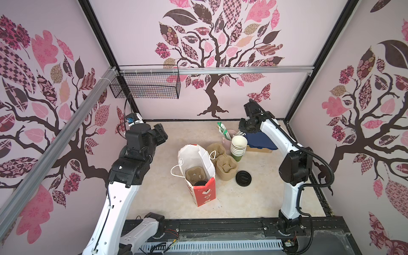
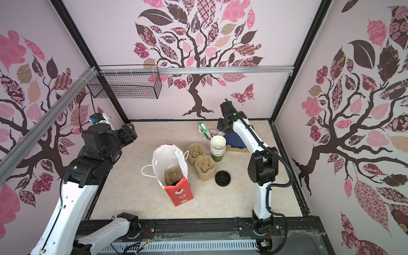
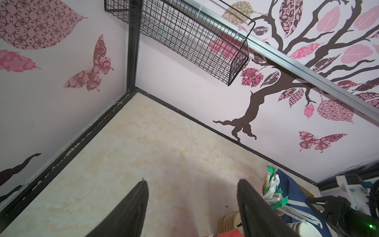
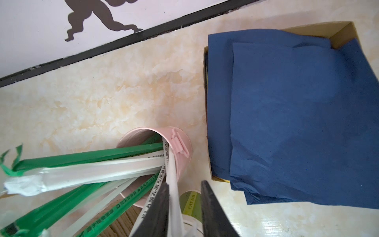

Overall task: Pack a coffee takeout order
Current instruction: Pick up the straw from the storage cup.

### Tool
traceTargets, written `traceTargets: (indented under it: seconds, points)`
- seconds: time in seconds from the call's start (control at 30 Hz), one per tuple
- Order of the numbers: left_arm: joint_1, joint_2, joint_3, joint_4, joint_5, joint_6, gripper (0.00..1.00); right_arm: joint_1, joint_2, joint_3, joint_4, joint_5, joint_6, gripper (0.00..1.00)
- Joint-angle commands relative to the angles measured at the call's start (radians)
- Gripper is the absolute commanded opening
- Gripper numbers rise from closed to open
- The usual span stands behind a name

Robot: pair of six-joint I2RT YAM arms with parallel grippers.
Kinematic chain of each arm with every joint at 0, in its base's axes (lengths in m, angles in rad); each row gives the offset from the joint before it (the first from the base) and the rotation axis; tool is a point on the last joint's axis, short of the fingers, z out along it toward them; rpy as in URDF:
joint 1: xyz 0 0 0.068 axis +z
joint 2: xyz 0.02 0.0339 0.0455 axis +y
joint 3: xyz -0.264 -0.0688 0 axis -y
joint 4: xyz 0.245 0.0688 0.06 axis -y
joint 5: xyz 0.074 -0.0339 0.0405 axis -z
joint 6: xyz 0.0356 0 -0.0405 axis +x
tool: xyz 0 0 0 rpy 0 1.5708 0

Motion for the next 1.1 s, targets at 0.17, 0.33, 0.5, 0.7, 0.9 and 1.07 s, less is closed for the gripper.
traceTargets:
  seconds: [0.17,0.33,0.5,0.7,0.9,1.07]
  points:
    - [0.006,0.003,0.018,0.03,-0.007,-0.006,0.71,0.001,0.022,0.047,-0.016,-0.024,0.02,0.21]
    - [0.006,0.003,0.021,0.027,-0.002,-0.004,0.72,0.001,0.021,0.037,-0.019,-0.02,0.031,0.3]
    - [0.005,0.003,0.023,0.029,-0.001,0.0,0.71,0.0,0.031,0.038,-0.013,-0.033,0.041,0.29]
    - [0.005,0.003,0.027,0.029,0.003,0.001,0.72,0.001,0.039,0.044,-0.013,-0.033,0.044,0.22]
    - [0.005,0.003,0.028,0.03,0.003,0.0,0.71,0.0,0.035,0.048,-0.015,-0.036,0.049,0.14]
    - [0.005,0.002,0.029,0.028,0.001,0.004,0.71,0.0,0.028,0.064,-0.024,-0.034,0.049,0.09]
